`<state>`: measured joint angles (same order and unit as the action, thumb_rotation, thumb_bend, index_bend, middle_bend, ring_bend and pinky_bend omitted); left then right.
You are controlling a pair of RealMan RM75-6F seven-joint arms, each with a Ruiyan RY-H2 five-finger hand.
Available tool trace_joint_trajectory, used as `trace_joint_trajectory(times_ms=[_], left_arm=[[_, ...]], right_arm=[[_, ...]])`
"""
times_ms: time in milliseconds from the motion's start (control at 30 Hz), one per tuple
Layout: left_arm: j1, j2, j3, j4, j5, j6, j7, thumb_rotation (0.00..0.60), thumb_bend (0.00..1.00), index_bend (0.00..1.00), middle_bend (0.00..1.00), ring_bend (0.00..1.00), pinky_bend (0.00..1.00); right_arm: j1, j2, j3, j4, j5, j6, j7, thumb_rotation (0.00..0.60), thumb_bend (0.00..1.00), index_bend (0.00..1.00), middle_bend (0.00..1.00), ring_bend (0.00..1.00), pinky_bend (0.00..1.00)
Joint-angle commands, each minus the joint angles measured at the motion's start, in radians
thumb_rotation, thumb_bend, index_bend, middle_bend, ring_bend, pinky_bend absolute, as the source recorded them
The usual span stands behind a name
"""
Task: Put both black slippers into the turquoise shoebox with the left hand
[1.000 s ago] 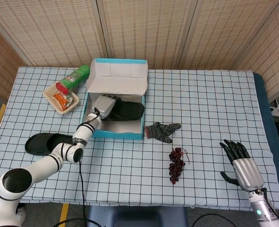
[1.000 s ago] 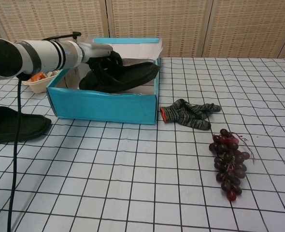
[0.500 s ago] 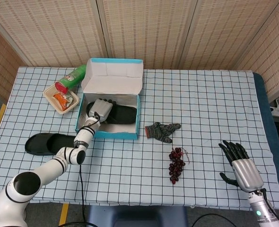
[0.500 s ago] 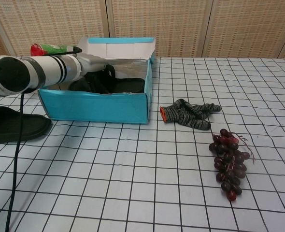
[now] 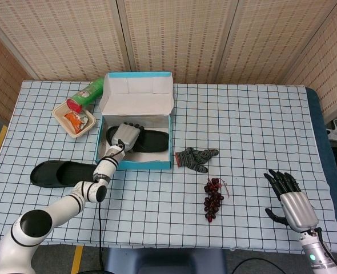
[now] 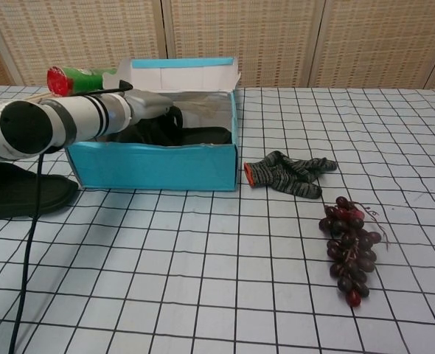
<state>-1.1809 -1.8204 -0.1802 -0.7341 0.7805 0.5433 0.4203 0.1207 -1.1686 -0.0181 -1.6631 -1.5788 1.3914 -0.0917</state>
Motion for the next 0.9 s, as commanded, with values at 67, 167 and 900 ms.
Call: trace_joint_trajectory(times_ms=[67,167,900], left_arm=[[0.011,0.025,-0.014,-0.038,-0.005,-0.016,-0.015,0.600,0.45,0.03,0.22,0.21,0.35],[0.028,0.052,-0.049,-0.098,0.025,0.000,-0.090,0.600,0.45,0.00,0.02,0.03,0.30],[0.273,0.456,-0.101,-0.640,0.402,0.197,-0.570,0.600,0.41,0.00,0.00,0.00,0.10]], right_arm=[[-0.001,0.001,-0.002,-0.002,-0.004,0.001,0.002,0.600,0.16,0.00,0.00,0.00,0.00],[-0.002,0.005,-0.003,-0.005,-0.006,0.004,0.008,0.600,0.16,0.00,0.00,0.00,0.00],[-0.018,0.012,-0.013,-0.013,-0.045,0.045,0.017,0.600,0.16,0.00,0.00,0.00,0.00]])
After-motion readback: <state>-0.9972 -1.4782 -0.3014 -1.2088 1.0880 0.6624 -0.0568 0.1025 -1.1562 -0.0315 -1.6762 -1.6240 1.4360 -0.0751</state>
